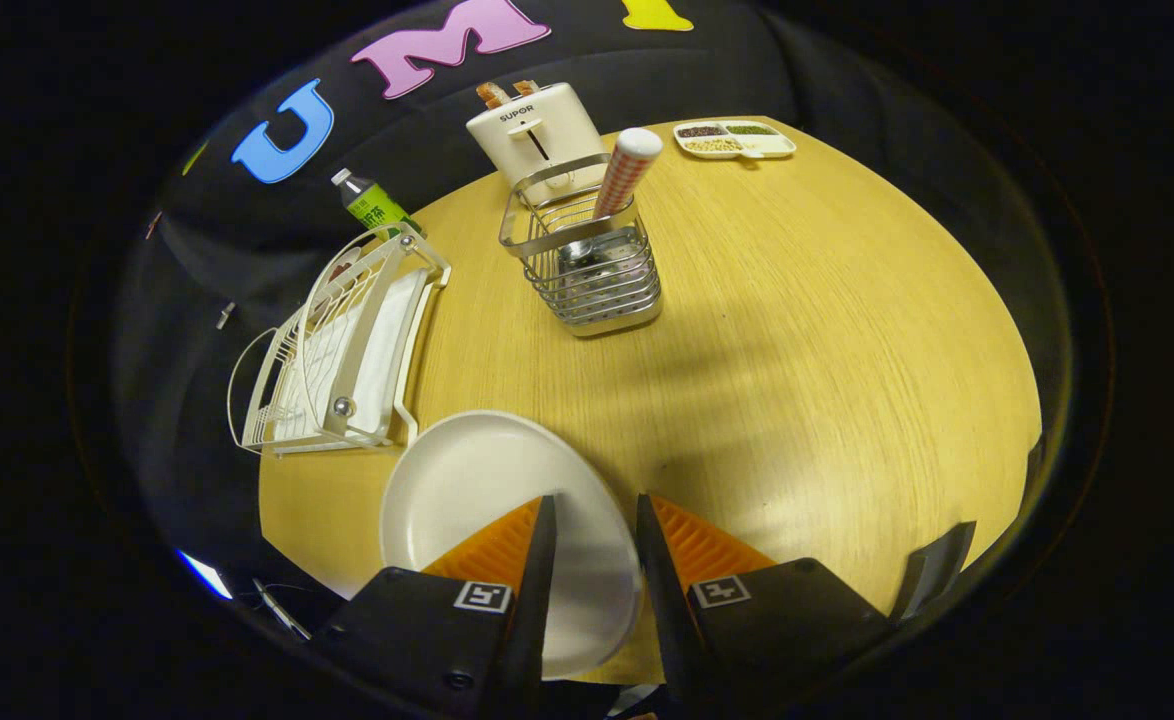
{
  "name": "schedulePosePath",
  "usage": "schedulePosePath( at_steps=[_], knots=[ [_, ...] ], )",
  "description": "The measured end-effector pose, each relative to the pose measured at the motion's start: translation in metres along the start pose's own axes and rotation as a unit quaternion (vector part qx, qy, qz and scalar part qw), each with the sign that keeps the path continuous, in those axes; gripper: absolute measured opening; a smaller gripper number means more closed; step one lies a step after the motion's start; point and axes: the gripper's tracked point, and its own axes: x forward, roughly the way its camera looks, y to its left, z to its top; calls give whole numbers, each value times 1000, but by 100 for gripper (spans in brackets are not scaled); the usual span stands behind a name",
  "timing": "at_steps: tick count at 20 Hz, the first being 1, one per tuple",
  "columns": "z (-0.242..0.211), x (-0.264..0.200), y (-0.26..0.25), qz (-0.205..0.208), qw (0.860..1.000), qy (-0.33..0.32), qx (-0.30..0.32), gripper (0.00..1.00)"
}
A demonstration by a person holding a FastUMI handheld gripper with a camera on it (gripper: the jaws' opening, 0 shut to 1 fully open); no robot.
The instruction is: Take the plate from the dish rack, then take the spoon from the basket and place it into the plate.
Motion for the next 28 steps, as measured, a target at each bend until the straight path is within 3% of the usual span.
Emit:
schedulePosePath(
  at_steps=[4,12,17,19,23,28],
  knots=[
    [23,-14,-12,-11,999,-29,-22,64],
    [127,-70,-12,-32,974,-143,-175,64],
    [149,-47,-7,-15,972,-124,-201,61],
    [147,-35,-4,-9,972,-109,-209,56],
    [147,-21,-2,-8,973,-97,-210,26],
    [150,-28,6,-5,970,-104,-219,11]
  ],
)
